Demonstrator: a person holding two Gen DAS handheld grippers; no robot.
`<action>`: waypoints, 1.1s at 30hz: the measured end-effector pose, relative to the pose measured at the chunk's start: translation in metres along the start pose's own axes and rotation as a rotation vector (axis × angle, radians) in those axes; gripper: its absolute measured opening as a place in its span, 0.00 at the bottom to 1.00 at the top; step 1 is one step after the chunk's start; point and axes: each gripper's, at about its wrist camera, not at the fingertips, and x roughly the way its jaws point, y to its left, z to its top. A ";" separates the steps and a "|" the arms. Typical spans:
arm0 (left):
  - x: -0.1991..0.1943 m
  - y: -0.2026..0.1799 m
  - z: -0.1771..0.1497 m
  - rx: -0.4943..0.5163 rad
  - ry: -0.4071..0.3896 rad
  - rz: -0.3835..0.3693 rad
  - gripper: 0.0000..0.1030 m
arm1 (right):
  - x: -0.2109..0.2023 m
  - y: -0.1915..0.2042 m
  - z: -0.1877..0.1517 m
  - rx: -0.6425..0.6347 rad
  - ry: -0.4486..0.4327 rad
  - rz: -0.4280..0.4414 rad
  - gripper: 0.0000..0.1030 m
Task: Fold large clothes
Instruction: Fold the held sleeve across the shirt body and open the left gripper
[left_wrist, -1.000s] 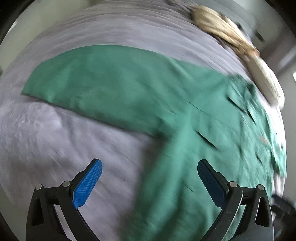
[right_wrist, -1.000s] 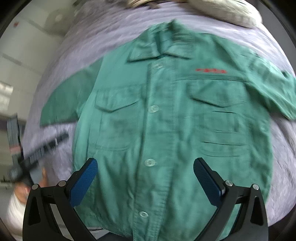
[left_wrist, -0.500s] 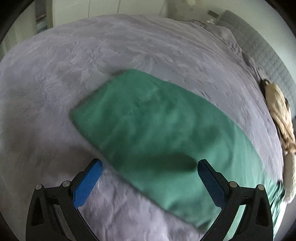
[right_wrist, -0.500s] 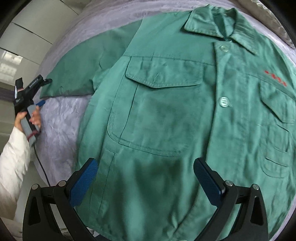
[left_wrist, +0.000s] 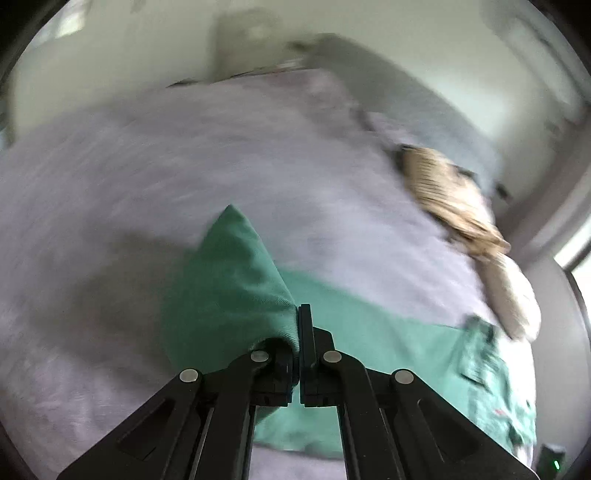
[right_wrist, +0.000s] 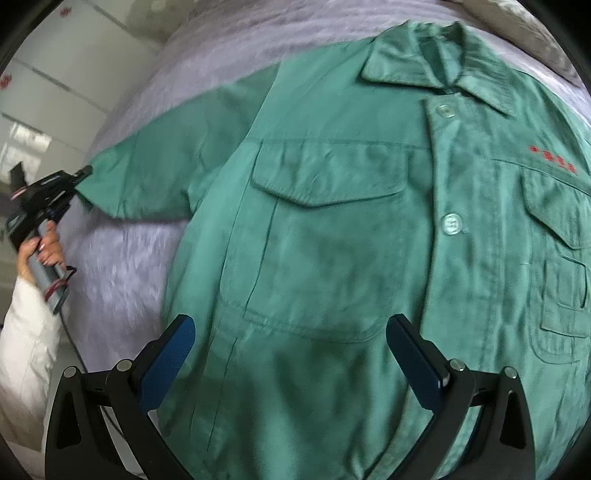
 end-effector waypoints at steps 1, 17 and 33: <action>-0.004 -0.029 0.000 0.054 -0.003 -0.057 0.02 | -0.004 -0.005 0.001 0.015 -0.012 -0.001 1.00; 0.116 -0.335 -0.197 0.682 0.349 -0.141 0.03 | -0.077 -0.174 -0.022 0.311 -0.163 -0.105 1.00; 0.031 -0.218 -0.157 0.608 0.169 0.166 1.00 | -0.076 -0.136 0.044 0.092 -0.250 -0.118 1.00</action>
